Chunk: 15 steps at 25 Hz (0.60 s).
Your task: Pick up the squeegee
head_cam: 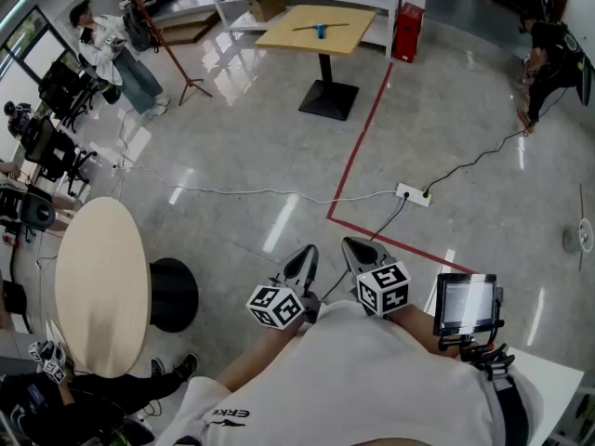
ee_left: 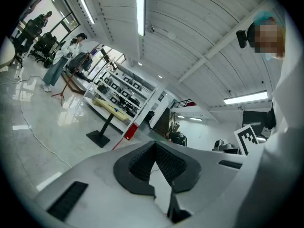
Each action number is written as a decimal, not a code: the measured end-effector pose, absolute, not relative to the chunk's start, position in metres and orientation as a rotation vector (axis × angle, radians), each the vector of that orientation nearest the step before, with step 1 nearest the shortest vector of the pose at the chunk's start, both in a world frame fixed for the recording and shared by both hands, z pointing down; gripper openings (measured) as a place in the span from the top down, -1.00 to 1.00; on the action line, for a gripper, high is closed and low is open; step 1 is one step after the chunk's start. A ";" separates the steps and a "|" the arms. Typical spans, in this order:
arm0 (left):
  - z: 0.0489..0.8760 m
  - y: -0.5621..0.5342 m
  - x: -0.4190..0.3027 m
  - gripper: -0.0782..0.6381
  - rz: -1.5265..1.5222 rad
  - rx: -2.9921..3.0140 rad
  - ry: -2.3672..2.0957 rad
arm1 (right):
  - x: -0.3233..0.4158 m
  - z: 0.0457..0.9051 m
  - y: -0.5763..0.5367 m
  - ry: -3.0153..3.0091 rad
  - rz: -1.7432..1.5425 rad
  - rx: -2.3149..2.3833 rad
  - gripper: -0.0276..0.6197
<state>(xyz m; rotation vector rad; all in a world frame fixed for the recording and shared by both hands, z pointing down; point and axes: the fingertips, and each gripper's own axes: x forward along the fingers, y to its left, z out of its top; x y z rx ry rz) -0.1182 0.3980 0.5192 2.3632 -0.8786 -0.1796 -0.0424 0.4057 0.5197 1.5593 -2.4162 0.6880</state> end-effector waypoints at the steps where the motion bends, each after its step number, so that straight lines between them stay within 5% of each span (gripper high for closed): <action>1: 0.521 0.398 -0.117 0.77 -0.180 2.363 -0.880 | -0.041 0.522 0.406 -2.413 0.686 1.557 0.90; 15: 0.531 0.410 -0.121 0.77 -0.196 2.331 -0.934 | -0.044 0.530 0.417 -2.453 0.693 1.494 0.90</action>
